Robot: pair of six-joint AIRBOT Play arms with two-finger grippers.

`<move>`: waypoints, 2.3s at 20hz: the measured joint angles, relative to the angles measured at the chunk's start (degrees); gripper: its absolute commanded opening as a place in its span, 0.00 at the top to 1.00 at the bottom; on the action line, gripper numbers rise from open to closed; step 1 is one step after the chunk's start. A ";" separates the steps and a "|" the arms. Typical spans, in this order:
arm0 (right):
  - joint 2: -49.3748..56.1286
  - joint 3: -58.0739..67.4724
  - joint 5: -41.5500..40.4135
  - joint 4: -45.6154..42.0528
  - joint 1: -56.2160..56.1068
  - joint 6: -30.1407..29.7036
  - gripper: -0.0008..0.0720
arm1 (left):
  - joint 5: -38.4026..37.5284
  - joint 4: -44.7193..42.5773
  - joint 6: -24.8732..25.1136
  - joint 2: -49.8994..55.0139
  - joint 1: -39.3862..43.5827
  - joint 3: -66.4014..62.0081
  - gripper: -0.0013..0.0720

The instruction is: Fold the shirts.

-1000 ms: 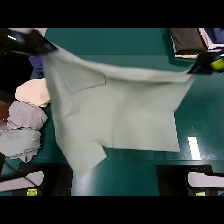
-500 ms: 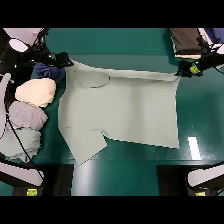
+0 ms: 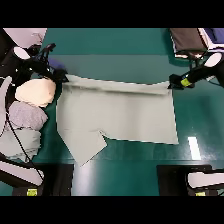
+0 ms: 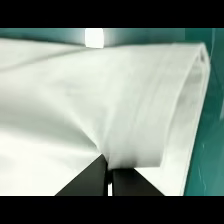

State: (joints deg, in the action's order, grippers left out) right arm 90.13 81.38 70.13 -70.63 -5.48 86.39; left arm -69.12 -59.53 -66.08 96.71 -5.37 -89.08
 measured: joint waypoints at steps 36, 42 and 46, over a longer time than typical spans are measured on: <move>-22.67 -24.02 13.51 18.40 14.97 -15.96 0.47 | 4.55 1.31 -19.69 -46.16 -0.11 66.84 0.77; -24.39 -28.15 16.22 12.44 18.86 -15.93 0.47 | 7.89 4.07 -18.27 -46.05 -0.11 66.10 0.95; -26.71 -36.48 15.85 5.40 24.72 -15.82 0.45 | 5.92 5.53 -16.50 -46.12 -0.07 64.02 0.95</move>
State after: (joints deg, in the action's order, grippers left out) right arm 63.42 44.91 85.97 -65.23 19.25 70.57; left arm -63.20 -54.00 -82.59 50.59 -5.43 -25.06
